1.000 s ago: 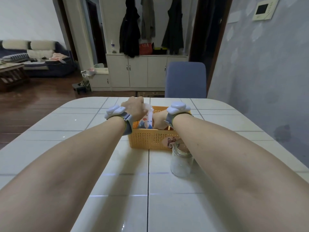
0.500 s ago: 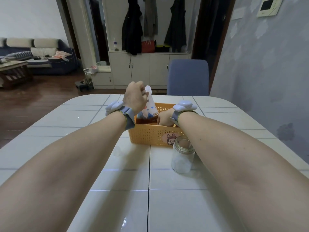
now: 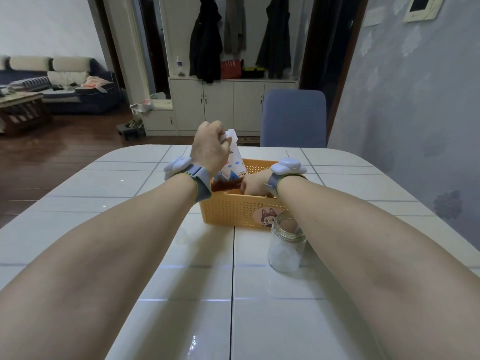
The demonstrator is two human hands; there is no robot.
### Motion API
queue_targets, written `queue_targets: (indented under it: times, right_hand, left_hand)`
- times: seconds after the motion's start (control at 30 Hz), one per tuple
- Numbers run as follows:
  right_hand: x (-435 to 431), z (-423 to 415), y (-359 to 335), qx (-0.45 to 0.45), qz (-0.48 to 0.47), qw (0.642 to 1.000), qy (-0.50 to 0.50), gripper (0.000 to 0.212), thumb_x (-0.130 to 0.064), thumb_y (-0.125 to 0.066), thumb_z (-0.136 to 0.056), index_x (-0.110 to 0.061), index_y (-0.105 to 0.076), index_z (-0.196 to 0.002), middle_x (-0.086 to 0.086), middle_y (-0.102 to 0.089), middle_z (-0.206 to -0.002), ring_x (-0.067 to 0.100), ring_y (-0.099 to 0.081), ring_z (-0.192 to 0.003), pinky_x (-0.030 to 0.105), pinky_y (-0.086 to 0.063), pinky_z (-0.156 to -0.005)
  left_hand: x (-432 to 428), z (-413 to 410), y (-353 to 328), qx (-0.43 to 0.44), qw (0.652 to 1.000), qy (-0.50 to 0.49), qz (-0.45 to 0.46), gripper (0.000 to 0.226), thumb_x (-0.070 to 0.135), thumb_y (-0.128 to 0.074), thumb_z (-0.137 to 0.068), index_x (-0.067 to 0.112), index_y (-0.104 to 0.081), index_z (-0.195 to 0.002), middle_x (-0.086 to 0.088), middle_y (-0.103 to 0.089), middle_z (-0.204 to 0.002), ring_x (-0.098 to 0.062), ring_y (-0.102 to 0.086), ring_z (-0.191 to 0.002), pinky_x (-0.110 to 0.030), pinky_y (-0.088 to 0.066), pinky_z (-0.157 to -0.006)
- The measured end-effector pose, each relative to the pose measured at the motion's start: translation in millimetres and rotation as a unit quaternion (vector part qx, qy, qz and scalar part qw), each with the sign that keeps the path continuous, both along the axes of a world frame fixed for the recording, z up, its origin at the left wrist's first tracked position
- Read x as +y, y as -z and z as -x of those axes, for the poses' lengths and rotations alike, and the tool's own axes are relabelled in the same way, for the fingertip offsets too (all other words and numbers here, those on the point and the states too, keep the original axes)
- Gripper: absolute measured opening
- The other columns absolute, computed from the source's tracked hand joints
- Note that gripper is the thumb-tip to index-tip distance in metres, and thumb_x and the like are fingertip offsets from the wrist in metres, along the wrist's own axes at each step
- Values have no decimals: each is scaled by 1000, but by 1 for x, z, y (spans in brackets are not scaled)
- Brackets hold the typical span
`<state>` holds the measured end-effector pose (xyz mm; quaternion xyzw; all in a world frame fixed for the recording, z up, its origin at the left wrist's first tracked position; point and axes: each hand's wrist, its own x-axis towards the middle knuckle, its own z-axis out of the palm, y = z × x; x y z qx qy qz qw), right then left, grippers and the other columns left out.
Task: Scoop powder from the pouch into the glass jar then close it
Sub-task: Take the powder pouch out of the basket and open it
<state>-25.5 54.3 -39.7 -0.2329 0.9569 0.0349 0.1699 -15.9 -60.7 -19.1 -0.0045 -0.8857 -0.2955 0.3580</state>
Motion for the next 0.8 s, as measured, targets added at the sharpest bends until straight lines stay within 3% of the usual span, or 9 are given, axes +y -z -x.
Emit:
queue_targets:
  times: [0.1,0.23,0.3,0.37,0.47,0.53,0.67,0.8]
  right_hand:
    - [5,-5,-11,-27,19,999,26,38,-18,-44,-107,-1,-51,-140,14,-56,-136,29,-53,-127,30,-43,-97]
    - [8,-6,-13,-34,84,995,36,39,-11,-47,-106,5,-49,-141,23,-56,-136,31,-56,-115,27,-42,-90]
    - [14,-16,-21,-28,91,994,45,37,-22,-55,-103,-1,-58,-134,14,-62,-116,22,-56,-93,28,-46,-77]
    - [20,-22,-26,-19,120,991,64,41,-41,-59,-100,-9,-63,-125,5,-63,-106,19,-59,-90,28,-51,-68]
    - [24,-31,-28,-49,192,976,86,64,-64,-61,-89,-16,-61,-130,3,-64,-119,23,-61,-106,35,-54,-84]
    - [27,-45,-37,-56,211,974,69,69,-67,-67,-83,-18,-63,-131,2,-62,-122,23,-58,-111,38,-51,-92]
    - [27,-67,-47,-6,141,990,26,52,-51,-78,-81,-20,-72,-121,-3,-67,-112,19,-62,-105,28,-53,-78]
    - [24,-82,-50,20,188,980,68,56,-47,-82,-78,-11,-69,-120,5,-70,-114,22,-64,-105,31,-54,-82]
  left_hand:
    - [3,-1,-9,15,1000,7,-4,16,18,-62,-97,11,-52,-86,-5,-49,-92,-17,-45,-77,-21,-35,-61]
    - [4,-9,-25,32,999,14,7,15,16,-61,-97,9,-54,-86,-5,-48,-92,-17,-43,-77,-17,-32,-59]
    - [2,-13,-34,41,999,11,11,16,15,-61,-96,11,-51,-84,-5,-48,-91,-17,-41,-77,-15,-29,-58]
    - [1,-23,-44,48,999,9,15,16,16,-60,-97,11,-51,-85,-5,-47,-91,-17,-40,-77,-17,-28,-58]
    - [-4,-36,-62,62,998,5,12,14,18,-61,-96,6,-57,-90,-4,-48,-93,-18,-43,-79,-26,-38,-66]
    - [-10,-50,-75,72,997,0,9,13,19,-62,-95,7,-58,-90,-4,-49,-93,-20,-48,-82,-34,-48,-72]
    - [-22,-76,-90,74,997,6,8,16,19,-62,-95,14,-52,-84,-3,-50,-94,-24,-57,-90,-44,-57,-82]
    - [-31,-106,-91,68,998,3,12,15,19,-62,-95,11,-53,-85,-5,-51,-94,-25,-56,-89,-45,-57,-83]
